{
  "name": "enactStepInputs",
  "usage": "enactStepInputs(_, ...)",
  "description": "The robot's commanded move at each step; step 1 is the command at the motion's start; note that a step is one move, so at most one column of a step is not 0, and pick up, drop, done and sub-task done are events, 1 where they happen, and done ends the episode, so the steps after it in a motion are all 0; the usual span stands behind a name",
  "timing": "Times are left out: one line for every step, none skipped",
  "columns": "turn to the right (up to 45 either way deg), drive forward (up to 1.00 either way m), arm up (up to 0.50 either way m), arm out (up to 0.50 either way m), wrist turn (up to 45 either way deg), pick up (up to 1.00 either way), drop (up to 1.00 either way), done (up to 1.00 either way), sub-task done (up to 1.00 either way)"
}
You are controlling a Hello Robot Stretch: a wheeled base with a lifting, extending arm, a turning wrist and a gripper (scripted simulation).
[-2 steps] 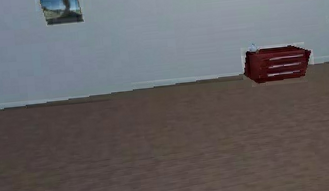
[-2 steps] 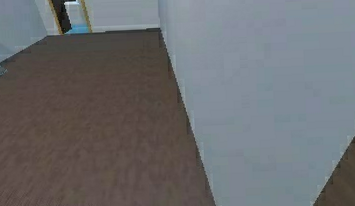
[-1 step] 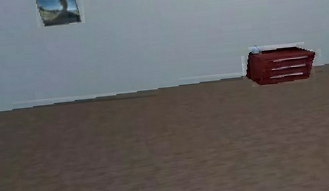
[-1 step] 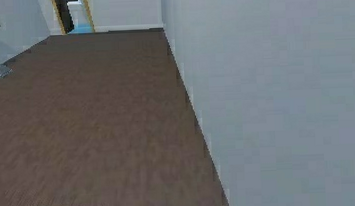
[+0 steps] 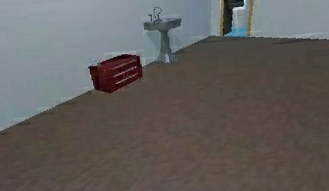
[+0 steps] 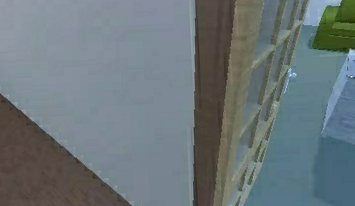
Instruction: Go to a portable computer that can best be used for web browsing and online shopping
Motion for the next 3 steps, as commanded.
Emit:
enactStepInputs(18.0,0.0,0.0,0.0,0.0,0.0,0.0,0.0,0.0)
enactStepInputs(0.0,1.0,0.0,0.0,0.0,0.0,0.0,0.0,0.0)
enactStepInputs(0.0,1.0,0.0,0.0,0.0,0.0,0.0,0.0,0.0)
